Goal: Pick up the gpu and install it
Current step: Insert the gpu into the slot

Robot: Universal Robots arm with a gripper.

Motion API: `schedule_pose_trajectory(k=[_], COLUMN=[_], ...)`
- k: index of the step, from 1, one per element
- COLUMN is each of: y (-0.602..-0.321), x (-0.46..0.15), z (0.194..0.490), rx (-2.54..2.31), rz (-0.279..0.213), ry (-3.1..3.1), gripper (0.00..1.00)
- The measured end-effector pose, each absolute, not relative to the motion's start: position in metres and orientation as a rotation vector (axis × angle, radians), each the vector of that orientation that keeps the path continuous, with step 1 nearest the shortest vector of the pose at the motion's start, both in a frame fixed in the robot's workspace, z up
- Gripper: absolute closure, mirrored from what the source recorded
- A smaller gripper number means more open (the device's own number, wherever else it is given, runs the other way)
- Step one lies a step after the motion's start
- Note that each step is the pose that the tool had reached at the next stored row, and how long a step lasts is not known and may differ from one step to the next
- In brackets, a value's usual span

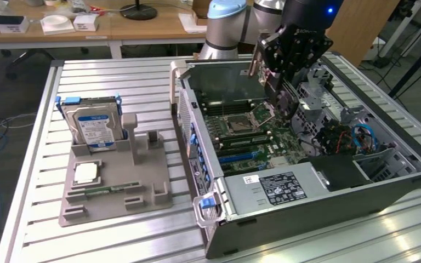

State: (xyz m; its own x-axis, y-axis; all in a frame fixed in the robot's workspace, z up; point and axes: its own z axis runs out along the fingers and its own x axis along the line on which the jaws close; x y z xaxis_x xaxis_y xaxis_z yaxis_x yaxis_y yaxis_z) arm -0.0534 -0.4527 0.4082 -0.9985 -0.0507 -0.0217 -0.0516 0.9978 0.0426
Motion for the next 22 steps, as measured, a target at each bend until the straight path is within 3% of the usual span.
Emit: schedule_pose_trajectory(k=[22], y=[-0.4527], x=[-0.0534], z=[0.4082], rx=[-0.300], rz=[0.070], ry=[3.109], gripper=[0.74])
